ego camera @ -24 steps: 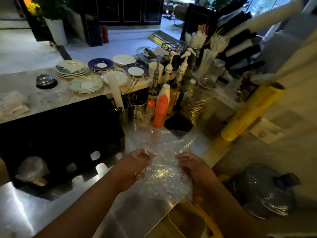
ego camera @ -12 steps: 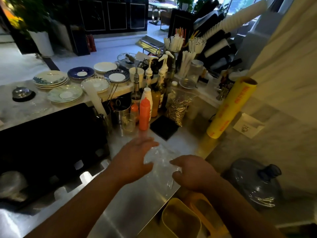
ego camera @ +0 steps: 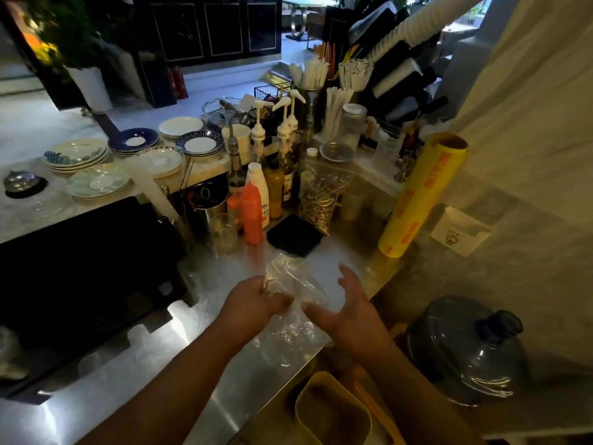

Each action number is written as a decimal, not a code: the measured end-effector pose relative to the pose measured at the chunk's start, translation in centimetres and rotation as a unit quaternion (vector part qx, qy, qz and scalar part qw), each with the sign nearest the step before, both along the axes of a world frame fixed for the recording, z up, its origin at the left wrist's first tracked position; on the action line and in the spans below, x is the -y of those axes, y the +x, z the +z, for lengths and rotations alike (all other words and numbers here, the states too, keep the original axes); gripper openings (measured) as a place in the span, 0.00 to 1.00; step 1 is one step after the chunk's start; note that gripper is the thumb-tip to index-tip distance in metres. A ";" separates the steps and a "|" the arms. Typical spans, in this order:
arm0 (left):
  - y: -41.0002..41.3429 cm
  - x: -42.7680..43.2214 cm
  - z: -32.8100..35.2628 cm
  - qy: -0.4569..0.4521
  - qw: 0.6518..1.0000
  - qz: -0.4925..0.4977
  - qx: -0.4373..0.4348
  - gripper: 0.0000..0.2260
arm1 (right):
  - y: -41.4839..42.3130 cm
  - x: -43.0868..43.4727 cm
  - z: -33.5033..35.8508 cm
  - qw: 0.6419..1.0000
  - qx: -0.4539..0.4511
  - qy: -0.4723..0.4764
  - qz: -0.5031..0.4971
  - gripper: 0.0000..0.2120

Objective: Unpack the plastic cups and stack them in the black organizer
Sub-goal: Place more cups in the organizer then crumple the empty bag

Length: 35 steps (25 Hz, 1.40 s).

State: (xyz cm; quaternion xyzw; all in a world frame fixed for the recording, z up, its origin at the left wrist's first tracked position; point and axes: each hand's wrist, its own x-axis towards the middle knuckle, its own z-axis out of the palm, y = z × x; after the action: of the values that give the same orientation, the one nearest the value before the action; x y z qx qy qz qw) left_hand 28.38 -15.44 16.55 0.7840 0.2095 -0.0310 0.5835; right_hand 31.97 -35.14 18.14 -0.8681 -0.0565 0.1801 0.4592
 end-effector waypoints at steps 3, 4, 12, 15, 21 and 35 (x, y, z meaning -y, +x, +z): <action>0.1 0.9 0.0 -0.154 0.987 0.013 -0.039 0.08 | 1.2 1.6 -0.7 0.951 -0.254 0.177 -0.003 0.41; 0.2 1.1 -0.1 -0.173 0.984 0.006 -0.049 0.10 | 1.4 2.1 -1.0 0.928 -0.290 0.232 0.014 0.33; 0.3 1.8 -1.2 -0.137 0.984 -0.061 -0.092 0.04 | 2.3 3.0 -1.9 0.917 -0.264 0.296 -0.027 0.11; 0.6 2.4 -1.5 -0.092 0.992 -0.037 -0.082 0.05 | 2.2 3.2 -2.4 0.923 -0.266 0.272 -0.050 0.10; 1.0 3.2 0.0 -0.376 0.924 -0.048 -0.046 0.12 | 2.6 3.5 -1.6 0.890 -0.237 0.383 -0.075 0.25; 3.3 5.8 -1.9 0.058 0.989 -0.134 -0.029 0.17 | 5.8 8.9 -1.3 0.990 -0.009 0.000 0.141 0.17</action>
State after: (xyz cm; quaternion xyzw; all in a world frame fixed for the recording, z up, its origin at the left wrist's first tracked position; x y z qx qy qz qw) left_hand 31.70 -21.21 14.66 0.8364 0.1211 -0.1196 0.5211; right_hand 37.75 -44.04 16.88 -0.8497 -0.1739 0.2511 0.4297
